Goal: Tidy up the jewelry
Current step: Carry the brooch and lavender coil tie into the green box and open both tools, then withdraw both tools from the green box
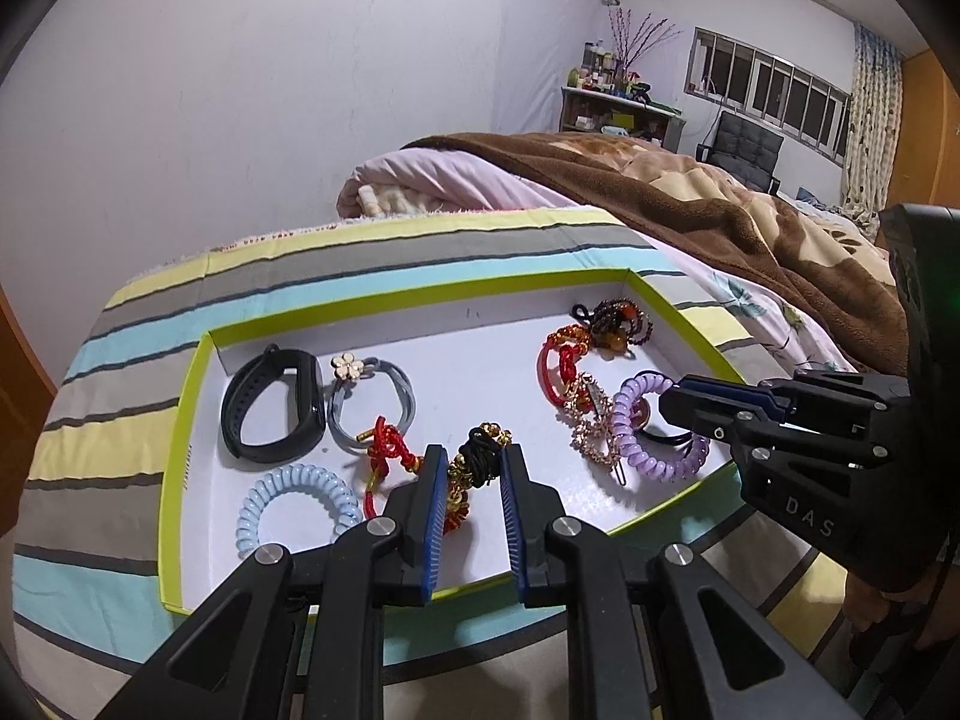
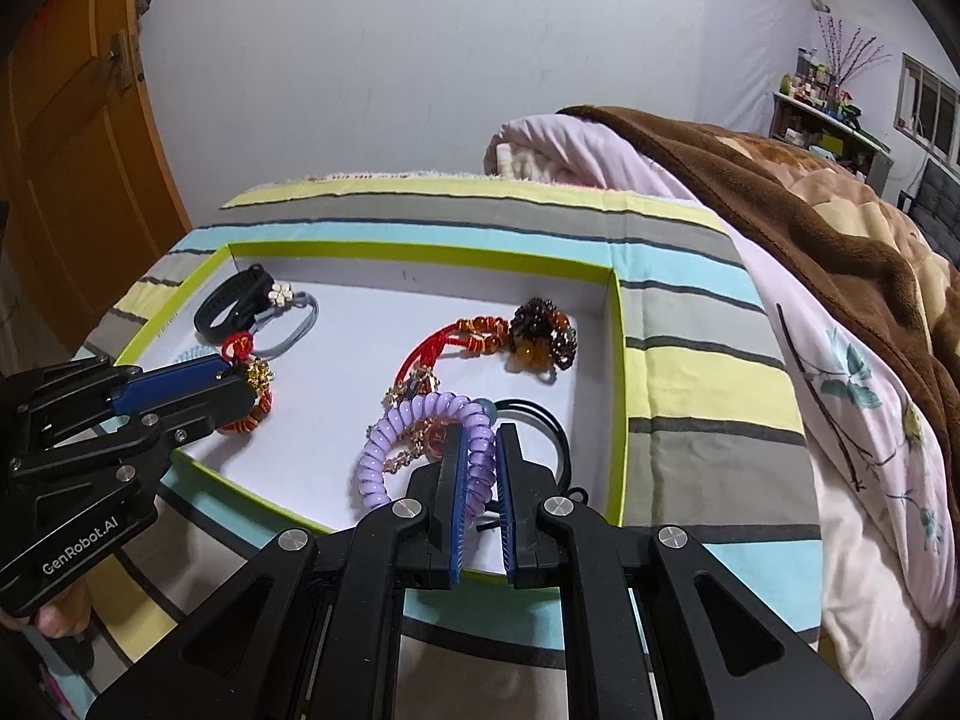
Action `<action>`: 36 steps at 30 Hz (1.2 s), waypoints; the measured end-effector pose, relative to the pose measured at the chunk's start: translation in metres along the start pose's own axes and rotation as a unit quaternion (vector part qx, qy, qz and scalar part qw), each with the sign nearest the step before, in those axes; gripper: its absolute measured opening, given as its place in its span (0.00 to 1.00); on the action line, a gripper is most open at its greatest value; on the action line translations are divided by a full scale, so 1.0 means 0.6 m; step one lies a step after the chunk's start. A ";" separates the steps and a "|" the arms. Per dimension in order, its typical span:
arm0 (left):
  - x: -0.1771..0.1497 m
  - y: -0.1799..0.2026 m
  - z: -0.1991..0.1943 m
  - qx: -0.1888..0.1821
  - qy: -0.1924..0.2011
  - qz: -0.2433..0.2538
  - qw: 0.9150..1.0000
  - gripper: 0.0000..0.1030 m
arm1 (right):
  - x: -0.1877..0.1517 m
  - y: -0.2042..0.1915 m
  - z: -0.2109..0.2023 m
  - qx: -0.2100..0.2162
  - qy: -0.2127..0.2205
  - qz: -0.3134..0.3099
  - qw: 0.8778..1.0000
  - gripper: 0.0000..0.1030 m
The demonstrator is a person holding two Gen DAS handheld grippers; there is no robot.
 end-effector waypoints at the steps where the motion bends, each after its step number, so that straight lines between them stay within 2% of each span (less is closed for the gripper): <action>1: -0.001 0.000 0.002 -0.001 -0.002 0.000 1.000 0.17 | -0.002 -0.001 0.002 0.001 -0.003 -0.001 1.000 0.09; 8: -0.009 0.013 0.012 -0.008 -0.016 0.014 1.000 0.18 | -0.009 -0.003 0.008 0.006 -0.016 0.000 1.000 0.09; 20: -0.008 0.022 0.002 -0.018 -0.010 0.021 1.000 0.18 | -0.011 -0.004 -0.005 0.002 -0.011 -0.003 1.000 0.14; 28: -0.012 0.023 -0.035 -0.012 0.002 0.013 1.000 0.18 | -0.013 -0.017 -0.038 0.010 0.007 -0.003 1.000 0.15; 36: -0.029 0.020 -0.104 0.008 0.030 -0.004 1.000 0.18 | -0.029 -0.038 -0.099 0.014 0.039 -0.010 0.999 0.15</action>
Point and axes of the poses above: each gripper's, at about its wrist camera, not at the fingertips, and z roughly the way its jaws point, y to its right, x to its top, the point moved 10 cm from there along z, roughly the way its jaws point, and after that the axes turned 10 degrees about z, right-handed, at the moved point
